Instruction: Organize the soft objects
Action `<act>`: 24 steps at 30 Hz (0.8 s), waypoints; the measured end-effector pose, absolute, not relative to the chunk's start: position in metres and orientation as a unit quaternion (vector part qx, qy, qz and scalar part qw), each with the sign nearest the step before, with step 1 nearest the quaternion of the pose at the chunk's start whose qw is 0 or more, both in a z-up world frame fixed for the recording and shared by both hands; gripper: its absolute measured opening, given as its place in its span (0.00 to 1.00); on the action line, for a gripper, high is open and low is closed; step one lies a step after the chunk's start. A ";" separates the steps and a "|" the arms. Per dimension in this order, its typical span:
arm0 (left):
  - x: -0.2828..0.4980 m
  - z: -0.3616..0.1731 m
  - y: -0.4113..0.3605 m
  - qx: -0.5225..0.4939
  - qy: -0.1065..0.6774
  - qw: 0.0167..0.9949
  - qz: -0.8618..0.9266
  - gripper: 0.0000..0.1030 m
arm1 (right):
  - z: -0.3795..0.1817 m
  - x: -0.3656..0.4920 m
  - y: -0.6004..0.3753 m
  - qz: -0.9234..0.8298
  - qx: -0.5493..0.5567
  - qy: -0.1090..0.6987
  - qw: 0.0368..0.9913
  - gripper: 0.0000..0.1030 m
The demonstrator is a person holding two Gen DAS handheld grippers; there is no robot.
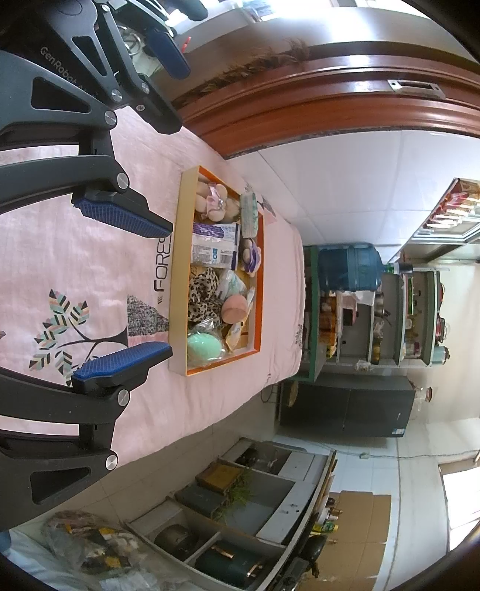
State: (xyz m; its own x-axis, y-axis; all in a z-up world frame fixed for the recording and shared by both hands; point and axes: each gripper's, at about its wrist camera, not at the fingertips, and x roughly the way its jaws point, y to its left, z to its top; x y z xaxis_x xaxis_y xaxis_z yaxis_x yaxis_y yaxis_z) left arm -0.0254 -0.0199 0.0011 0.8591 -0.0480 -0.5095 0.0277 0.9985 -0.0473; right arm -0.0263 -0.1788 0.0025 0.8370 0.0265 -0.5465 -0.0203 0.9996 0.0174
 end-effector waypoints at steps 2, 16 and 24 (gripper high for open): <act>-0.025 0.001 -0.020 -0.019 0.265 0.964 -0.019 0.68 | 0.002 -0.026 -0.179 0.012 0.006 0.285 0.958 0.59; -0.026 0.000 -0.020 -0.019 0.266 0.964 -0.019 0.68 | 0.002 -0.025 -0.179 0.013 0.006 0.287 0.958 0.59; -0.026 -0.001 -0.020 -0.018 0.266 0.964 -0.019 0.68 | 0.003 -0.026 -0.180 0.013 0.007 0.289 0.957 0.59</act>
